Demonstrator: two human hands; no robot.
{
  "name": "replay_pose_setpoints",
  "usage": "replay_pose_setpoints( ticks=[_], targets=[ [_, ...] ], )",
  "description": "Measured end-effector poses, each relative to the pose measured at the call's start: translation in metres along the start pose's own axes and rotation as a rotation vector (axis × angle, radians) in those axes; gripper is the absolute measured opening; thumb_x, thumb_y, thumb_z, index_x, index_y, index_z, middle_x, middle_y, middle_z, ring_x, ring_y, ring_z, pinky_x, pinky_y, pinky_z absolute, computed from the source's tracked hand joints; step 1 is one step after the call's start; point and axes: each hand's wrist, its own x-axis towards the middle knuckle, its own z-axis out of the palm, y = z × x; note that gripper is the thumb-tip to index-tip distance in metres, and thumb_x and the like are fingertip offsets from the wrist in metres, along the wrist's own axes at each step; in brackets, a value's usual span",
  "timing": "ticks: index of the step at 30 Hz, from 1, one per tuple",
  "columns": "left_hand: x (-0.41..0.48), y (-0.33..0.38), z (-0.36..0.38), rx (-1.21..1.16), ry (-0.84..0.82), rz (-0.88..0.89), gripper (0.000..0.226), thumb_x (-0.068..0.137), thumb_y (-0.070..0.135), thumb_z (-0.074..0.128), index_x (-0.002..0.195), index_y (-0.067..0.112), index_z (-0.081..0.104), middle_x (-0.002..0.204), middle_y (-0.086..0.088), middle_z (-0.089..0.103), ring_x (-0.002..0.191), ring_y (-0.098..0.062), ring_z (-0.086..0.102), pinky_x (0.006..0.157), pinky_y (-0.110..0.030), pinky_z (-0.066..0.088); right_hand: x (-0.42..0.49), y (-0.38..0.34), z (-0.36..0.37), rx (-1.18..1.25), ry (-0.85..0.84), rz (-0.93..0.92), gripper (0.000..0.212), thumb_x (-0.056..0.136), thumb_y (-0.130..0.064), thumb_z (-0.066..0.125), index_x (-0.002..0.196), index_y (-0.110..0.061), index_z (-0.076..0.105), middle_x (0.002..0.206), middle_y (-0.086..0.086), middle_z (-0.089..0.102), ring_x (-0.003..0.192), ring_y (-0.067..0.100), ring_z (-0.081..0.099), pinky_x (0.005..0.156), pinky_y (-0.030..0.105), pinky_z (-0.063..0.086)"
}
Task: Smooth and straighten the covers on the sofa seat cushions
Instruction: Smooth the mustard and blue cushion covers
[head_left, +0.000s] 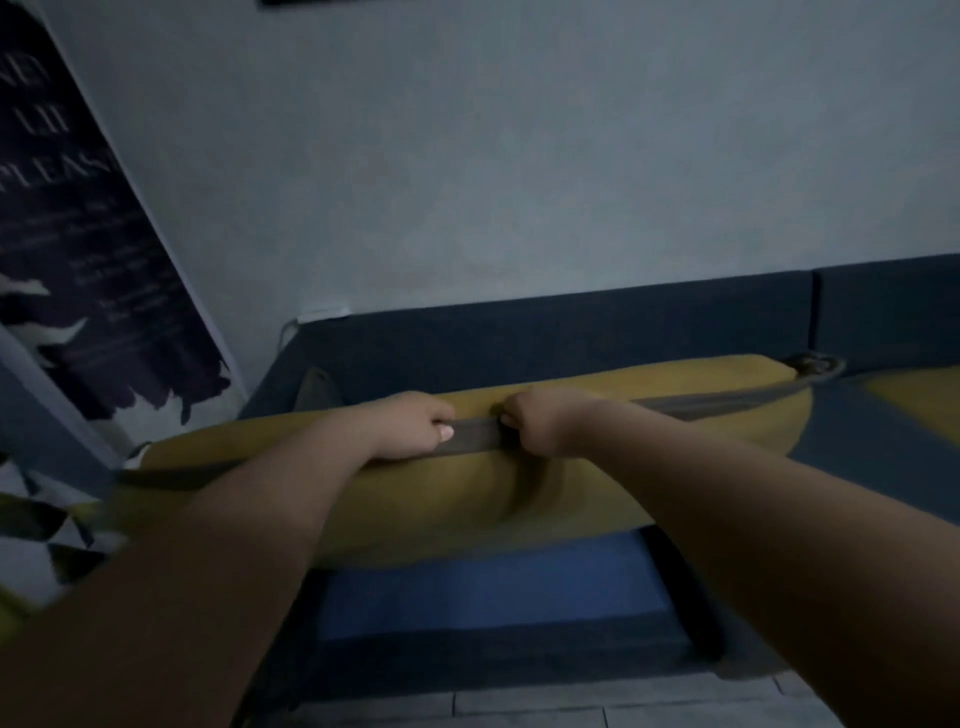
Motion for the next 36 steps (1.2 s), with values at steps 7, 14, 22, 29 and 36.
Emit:
replay_pose_setpoints(
  ticks=[7, 14, 22, 29, 36],
  targets=[
    [0.047, -0.025, -0.08, 0.014, 0.146, 0.032, 0.025, 0.1, 0.028, 0.044, 0.076, 0.027, 0.051, 0.087, 0.005, 0.056, 0.085, -0.016, 0.054, 0.069, -0.032, 0.039, 0.063, 0.01, -0.062, -0.079, 0.18, 0.058, 0.018, 0.101, -0.028, 0.041, 0.112, -0.018, 0.051, 0.091, 0.0, 0.052, 0.085, 0.018, 0.052, 0.074, 0.034, 0.044],
    [0.156, -0.069, -0.081, 0.115, 0.612, -0.049, 0.02, 0.102, 0.02, 0.037, 0.082, 0.018, 0.039, 0.083, 0.0, 0.046, 0.079, -0.022, 0.044, 0.062, -0.034, 0.027, 0.187, 0.053, -0.061, -0.073, 0.451, 0.058, 0.012, 0.1, -0.024, 0.035, 0.102, -0.018, 0.044, 0.113, 0.007, 0.057, 0.103, 0.026, 0.051, 0.073, 0.032, 0.03],
    [0.345, -0.156, -0.123, 0.028, 0.793, -0.171, 0.025, 0.102, 0.03, 0.039, 0.097, 0.022, 0.063, 0.098, 0.004, 0.062, 0.09, -0.018, 0.053, 0.078, -0.036, 0.04, 0.381, 0.141, -0.076, 0.006, 0.465, 0.026, 0.033, 0.099, -0.045, 0.03, 0.116, -0.025, 0.049, 0.12, 0.005, 0.052, 0.115, 0.027, 0.044, 0.095, 0.039, 0.031],
    [0.473, -0.22, -0.119, -0.026, 0.877, -0.058, 0.026, 0.098, 0.038, 0.048, 0.097, 0.022, 0.069, 0.083, 0.009, 0.063, 0.075, -0.008, 0.053, 0.065, -0.026, 0.033, 0.505, 0.237, -0.055, 0.006, 0.498, 0.158, 0.052, 0.086, -0.068, 0.018, 0.101, -0.024, 0.042, 0.109, 0.002, 0.053, 0.107, 0.024, 0.051, 0.093, 0.037, 0.034],
    [0.589, -0.277, -0.098, 0.028, 0.907, -0.088, 0.044, 0.098, 0.043, 0.034, 0.083, 0.02, 0.068, 0.078, -0.001, 0.067, 0.071, -0.021, 0.058, 0.06, -0.029, 0.037, 0.627, 0.27, -0.015, 0.034, 0.546, 0.169, 0.034, 0.097, -0.054, 0.03, 0.093, -0.021, 0.038, 0.112, 0.009, 0.057, 0.108, 0.029, 0.052, 0.086, 0.037, 0.033]
  ],
)
